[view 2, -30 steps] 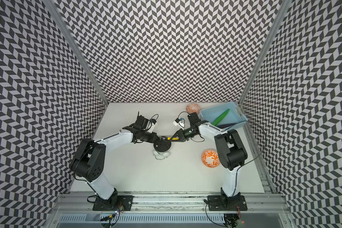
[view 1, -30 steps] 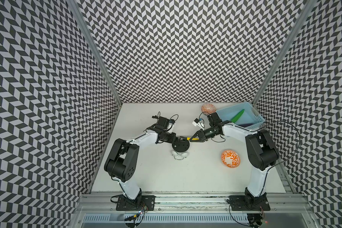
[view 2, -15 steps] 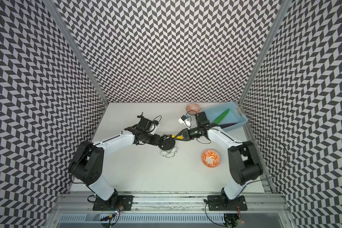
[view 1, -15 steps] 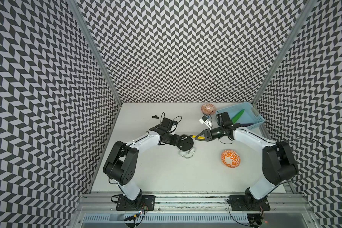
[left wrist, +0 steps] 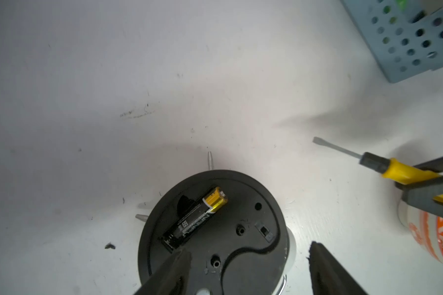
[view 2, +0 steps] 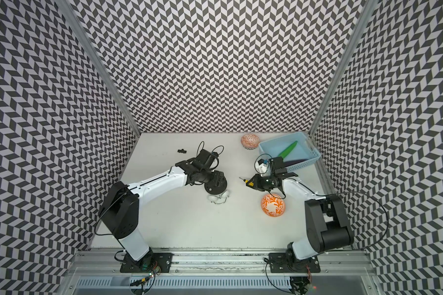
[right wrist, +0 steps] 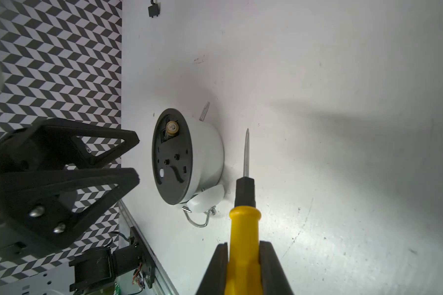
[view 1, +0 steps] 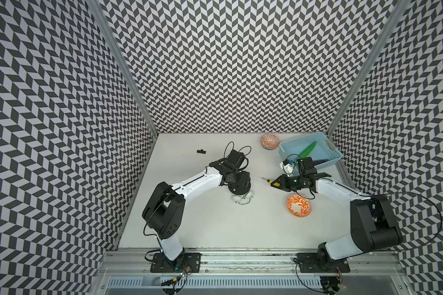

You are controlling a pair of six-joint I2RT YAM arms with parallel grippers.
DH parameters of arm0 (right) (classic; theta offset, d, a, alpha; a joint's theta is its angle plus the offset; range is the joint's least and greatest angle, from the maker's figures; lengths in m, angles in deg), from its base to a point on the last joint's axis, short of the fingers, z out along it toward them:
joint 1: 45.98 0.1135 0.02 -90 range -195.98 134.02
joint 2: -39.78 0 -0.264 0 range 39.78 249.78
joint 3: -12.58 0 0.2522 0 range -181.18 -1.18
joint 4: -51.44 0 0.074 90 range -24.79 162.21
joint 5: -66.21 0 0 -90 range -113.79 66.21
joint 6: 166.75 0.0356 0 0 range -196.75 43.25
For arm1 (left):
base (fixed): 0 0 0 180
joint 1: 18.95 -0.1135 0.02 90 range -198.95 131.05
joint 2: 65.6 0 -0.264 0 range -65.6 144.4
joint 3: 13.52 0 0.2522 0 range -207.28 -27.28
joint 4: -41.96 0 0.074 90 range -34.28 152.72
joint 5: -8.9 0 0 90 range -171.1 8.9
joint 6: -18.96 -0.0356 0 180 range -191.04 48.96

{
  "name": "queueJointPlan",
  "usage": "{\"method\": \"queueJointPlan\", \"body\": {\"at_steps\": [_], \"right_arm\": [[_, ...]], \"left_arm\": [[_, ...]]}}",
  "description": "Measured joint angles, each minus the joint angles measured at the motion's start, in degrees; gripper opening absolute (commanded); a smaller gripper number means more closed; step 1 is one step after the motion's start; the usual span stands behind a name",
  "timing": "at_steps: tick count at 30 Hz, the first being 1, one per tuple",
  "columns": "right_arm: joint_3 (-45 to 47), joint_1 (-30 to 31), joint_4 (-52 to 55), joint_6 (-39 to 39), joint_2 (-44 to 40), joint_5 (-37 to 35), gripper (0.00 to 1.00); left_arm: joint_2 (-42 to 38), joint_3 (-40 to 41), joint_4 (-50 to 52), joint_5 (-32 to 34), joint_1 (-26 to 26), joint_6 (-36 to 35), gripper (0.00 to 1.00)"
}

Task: Remove the battery from the alarm
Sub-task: Place the screwdriver at the center of the board, then remove the battery from the alarm.

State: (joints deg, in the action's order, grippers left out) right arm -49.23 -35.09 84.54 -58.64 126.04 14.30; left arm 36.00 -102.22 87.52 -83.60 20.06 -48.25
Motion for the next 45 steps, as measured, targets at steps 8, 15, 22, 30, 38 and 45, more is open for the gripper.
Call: {"method": "queueJointPlan", "body": {"at_steps": [8, 15, 22, 30, 38, 45], "right_arm": [[1.4, 0.0, -0.6, 0.6, -1.3, -1.7, 0.00], [4.6, 0.0, -1.7, 1.2, -1.6, -1.7, 0.04], [5.9, 0.5, -1.9, 1.5, -1.6, -1.7, 0.27], [5.4, 0.9, -1.7, 1.4, -5.1, -4.8, 0.53], [1.9, 2.9, -3.8, 0.9, -4.7, -6.1, 0.54], [0.5, 5.8, -6.4, 1.1, -0.2, -5.2, 0.54]], "left_arm": [[4.0, -3.0, 2.0, 3.4, 0.4, 4.9, 0.74], [4.2, -2.9, 3.1, 6.4, 1.9, 7.0, 0.75], [6.4, -3.3, 2.1, 7.7, 1.9, 7.6, 0.75], [6.8, -3.2, 0.5, 7.1, 1.8, 7.2, 0.58], [7.5, -3.2, -2.1, 5.8, 1.7, 5.0, 0.39], [7.6, -3.1, -3.5, 3.4, 1.7, 2.3, 0.30]]}}
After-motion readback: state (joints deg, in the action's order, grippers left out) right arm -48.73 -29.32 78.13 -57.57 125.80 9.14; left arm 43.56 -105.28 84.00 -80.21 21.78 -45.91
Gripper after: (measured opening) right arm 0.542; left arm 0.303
